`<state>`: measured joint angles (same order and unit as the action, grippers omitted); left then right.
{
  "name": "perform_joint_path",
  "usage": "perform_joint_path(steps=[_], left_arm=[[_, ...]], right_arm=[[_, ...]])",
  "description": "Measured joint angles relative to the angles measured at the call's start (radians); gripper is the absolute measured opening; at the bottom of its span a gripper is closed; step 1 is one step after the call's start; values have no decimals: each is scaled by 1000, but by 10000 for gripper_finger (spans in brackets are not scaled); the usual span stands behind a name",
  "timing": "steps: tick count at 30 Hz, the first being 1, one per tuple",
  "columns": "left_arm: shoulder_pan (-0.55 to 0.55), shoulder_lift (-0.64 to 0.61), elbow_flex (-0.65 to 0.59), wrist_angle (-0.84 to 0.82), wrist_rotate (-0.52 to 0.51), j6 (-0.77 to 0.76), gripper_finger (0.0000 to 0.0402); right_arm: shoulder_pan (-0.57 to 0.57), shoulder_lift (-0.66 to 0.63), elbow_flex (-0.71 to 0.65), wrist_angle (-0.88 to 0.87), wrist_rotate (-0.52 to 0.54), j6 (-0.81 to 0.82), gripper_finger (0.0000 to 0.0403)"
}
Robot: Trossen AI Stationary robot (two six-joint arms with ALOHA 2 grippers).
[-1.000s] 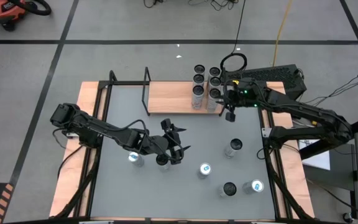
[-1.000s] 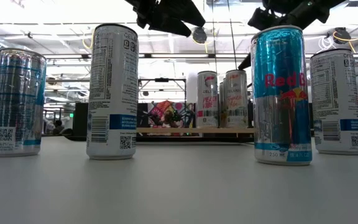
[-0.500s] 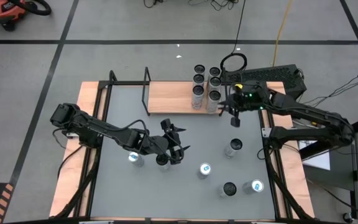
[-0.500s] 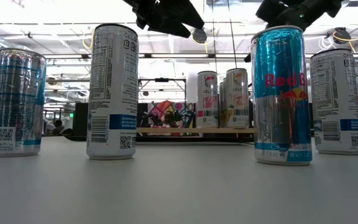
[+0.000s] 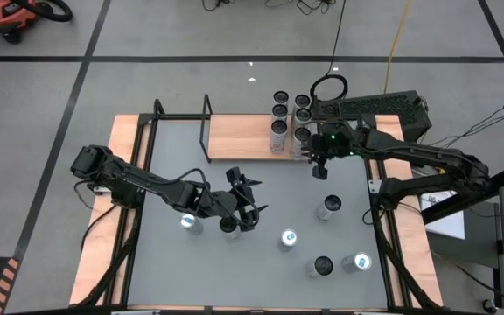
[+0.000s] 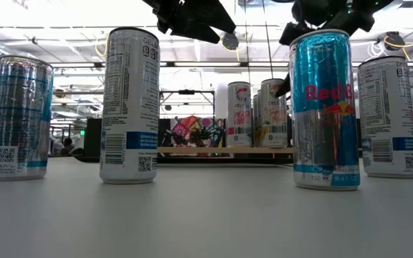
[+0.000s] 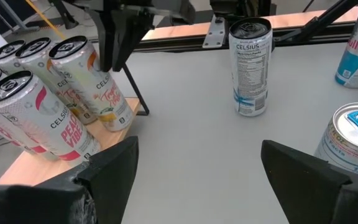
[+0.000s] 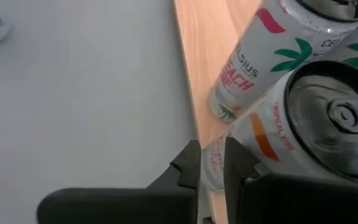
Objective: Place canned beverage on shelf
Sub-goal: Put the white yellow soda can on the shelf aligned with the white yellow soda cans
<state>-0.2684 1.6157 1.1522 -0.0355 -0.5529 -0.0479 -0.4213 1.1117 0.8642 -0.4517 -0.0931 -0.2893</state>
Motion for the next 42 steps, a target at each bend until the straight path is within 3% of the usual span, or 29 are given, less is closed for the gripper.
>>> perform_joint_path(steps=[42], left_arm=[[0, 0, 0, -5, 0, 1, 334]], right_arm=[[-4, 43, 2, 81, 98, -45, 0]])
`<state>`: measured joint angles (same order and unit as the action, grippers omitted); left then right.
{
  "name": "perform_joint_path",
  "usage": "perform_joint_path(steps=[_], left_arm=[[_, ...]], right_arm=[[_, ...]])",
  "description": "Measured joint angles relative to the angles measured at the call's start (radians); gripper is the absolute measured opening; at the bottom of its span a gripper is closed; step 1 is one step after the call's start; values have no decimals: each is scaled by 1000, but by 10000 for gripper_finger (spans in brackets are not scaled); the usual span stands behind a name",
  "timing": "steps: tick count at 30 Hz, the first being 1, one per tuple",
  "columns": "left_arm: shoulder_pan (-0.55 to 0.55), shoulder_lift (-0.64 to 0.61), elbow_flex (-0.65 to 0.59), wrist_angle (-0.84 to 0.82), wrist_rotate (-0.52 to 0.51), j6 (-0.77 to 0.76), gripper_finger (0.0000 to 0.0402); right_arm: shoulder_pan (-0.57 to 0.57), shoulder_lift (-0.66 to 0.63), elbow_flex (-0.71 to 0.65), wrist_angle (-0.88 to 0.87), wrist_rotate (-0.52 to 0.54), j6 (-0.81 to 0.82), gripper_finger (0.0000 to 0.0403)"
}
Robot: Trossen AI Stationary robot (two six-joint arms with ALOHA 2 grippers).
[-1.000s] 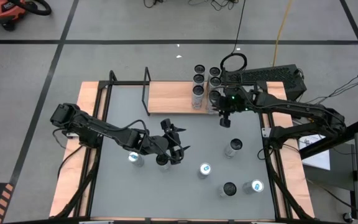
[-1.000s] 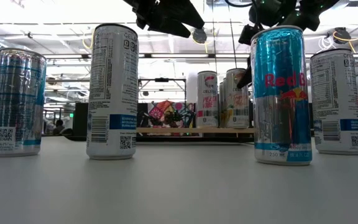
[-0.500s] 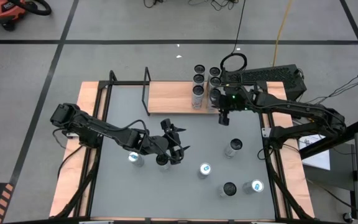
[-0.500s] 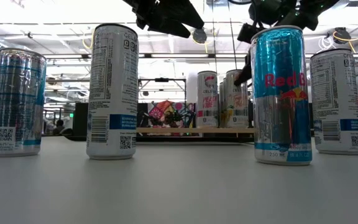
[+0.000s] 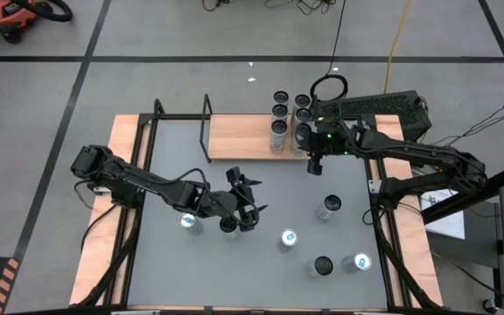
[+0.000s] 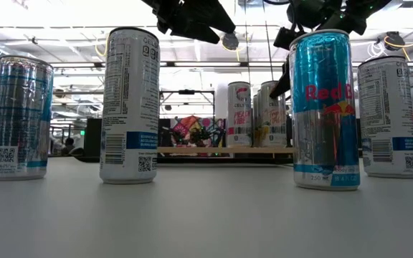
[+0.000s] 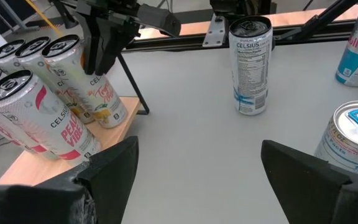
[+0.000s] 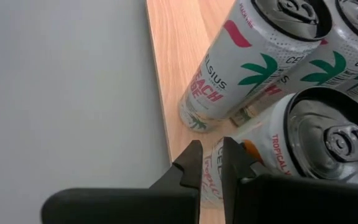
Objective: Place canned beverage on shelf
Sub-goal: Put the white yellow soda can on the shelf aligned with the white yellow soda cans, then put the top white blue soda can on the shelf
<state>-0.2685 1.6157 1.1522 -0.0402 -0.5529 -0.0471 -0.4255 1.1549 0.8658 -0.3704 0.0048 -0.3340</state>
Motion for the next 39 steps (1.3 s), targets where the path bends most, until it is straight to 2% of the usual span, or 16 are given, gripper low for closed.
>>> perform_joint_path(steps=[27, 33, 37, 39], left_arm=[[0, 0, 0, -5, 3, -23, 334], [0, 0, 0, 5, 3, -18, 334], [-5, 0, 0, 10, 3, -27, 334], [-10, 0, 0, 11, 3, -44, 334]], right_arm=[[12, -9, 2, 73, -2, 23, 0], [137, -91, 31, 9, -3, 151, 0], [274, -152, 33, 4, 5, 265, 0], [360, -168, 33, -9, 47, 312, 0]])
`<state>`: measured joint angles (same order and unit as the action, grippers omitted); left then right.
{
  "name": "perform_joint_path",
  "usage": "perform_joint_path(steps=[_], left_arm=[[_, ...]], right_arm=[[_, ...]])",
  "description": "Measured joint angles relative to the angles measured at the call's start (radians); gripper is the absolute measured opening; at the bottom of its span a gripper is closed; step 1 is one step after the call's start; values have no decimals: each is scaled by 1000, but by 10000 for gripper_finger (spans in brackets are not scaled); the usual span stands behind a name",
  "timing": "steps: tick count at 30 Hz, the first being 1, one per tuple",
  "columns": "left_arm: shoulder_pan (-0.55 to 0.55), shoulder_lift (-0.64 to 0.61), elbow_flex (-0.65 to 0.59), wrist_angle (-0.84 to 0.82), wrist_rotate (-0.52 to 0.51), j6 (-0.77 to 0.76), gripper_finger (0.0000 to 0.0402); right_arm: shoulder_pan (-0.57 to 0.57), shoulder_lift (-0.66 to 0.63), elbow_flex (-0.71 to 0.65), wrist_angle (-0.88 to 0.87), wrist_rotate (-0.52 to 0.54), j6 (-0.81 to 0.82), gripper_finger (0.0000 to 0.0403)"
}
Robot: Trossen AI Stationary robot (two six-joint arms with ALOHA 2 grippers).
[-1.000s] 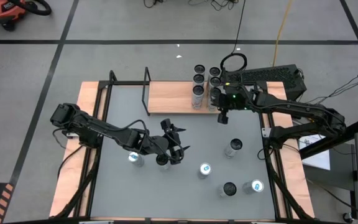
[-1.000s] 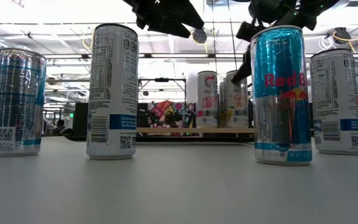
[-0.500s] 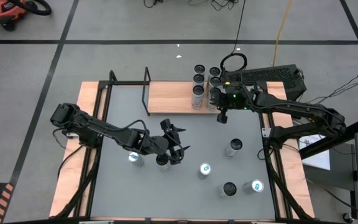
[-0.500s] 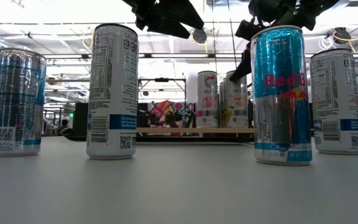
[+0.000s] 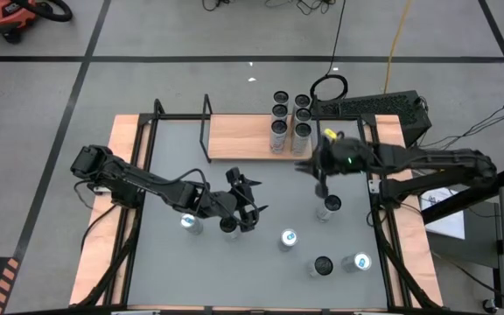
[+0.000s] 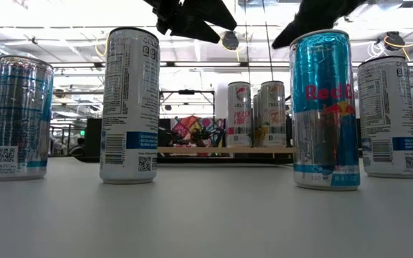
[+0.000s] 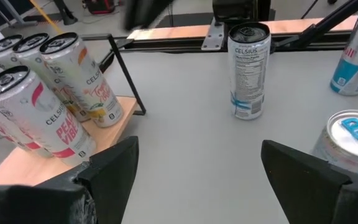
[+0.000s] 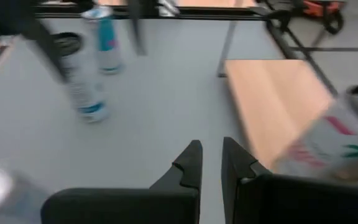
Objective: Place canned beverage on shelf
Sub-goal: Put the top white blue soda can on the shelf
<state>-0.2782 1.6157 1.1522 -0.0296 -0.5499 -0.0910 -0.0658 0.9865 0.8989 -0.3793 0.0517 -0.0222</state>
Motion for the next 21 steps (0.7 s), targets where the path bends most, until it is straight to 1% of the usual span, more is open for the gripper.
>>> perform_joint_path(steps=[4, 6, 8, 10, 12, 15, 21], left_arm=[[-17, 0, 0, 0, 0, -32, 334], [-32, 0, 0, -1, 0, -36, 334], [-49, 0, 0, -1, 0, -50, 334], [-63, 0, 0, 2, 0, -63, 334], [-78, 0, 0, 7, -1, -77, 334], [-93, 0, 0, 6, -3, -86, 334], [-112, 0, 0, 6, -5, -85, 334]], right_arm=[[183, -20, 0, -23, 117, 80, 0], [278, -23, 0, -22, 190, 111, 0], [368, -23, 0, -19, 287, 139, 0], [445, -23, 0, -21, 376, 179, 0], [508, -24, 0, -28, 427, 223, 1], [589, -24, 0, -56, 474, 315, 6], [717, -23, 0, -120, 476, 509, 32]])
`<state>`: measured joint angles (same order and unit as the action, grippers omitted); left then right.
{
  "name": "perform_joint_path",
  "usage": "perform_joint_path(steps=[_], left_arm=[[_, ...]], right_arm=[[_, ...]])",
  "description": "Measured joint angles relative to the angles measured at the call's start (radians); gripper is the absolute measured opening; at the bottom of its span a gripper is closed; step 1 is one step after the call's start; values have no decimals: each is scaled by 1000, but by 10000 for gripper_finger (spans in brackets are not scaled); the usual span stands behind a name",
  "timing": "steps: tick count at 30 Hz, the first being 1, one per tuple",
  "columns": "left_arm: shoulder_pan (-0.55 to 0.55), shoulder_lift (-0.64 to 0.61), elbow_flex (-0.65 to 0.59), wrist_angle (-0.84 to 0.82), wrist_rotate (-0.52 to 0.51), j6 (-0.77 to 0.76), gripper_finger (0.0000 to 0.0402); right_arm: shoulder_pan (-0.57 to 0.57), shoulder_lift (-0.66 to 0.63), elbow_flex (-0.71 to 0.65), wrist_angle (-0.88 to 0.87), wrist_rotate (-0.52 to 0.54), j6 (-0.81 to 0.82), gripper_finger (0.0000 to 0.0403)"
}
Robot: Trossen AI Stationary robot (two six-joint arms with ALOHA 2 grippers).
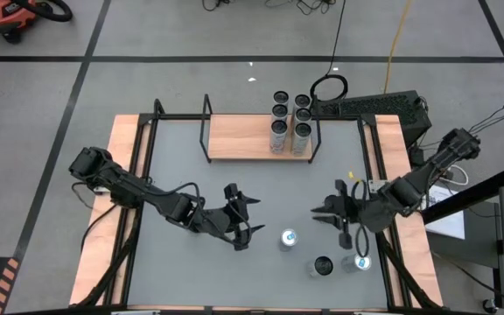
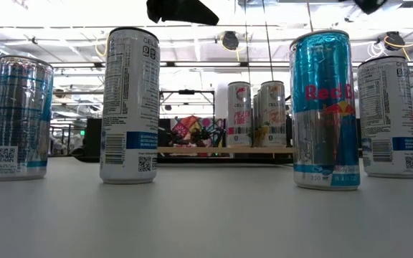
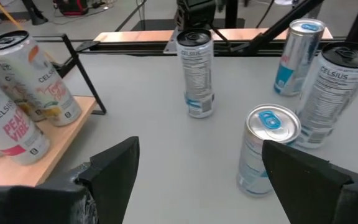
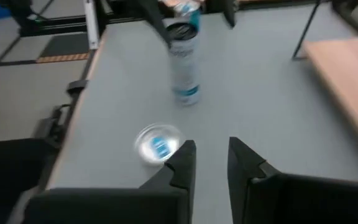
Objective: Place canned beverage on shelf
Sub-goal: Put the top white blue soda can on the shelf
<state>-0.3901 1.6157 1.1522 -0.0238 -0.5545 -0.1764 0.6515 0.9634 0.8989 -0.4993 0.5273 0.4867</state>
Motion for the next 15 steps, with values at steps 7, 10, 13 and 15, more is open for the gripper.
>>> perform_joint_path(steps=[7, 10, 13, 15], left_arm=[[3, 0, 0, 18, -4, 57, 334], [3, 0, 0, 18, -4, 80, 334], [4, 0, 0, 19, -4, 92, 334], [3, 0, 0, 18, -4, 104, 334]], right_arm=[[77, 0, 19, -133, -1, 229, 67], [78, 0, 51, -223, 0, 321, 80], [77, 0, 78, -273, 10, 343, 96], [77, 0, 93, -295, 28, 347, 111]])
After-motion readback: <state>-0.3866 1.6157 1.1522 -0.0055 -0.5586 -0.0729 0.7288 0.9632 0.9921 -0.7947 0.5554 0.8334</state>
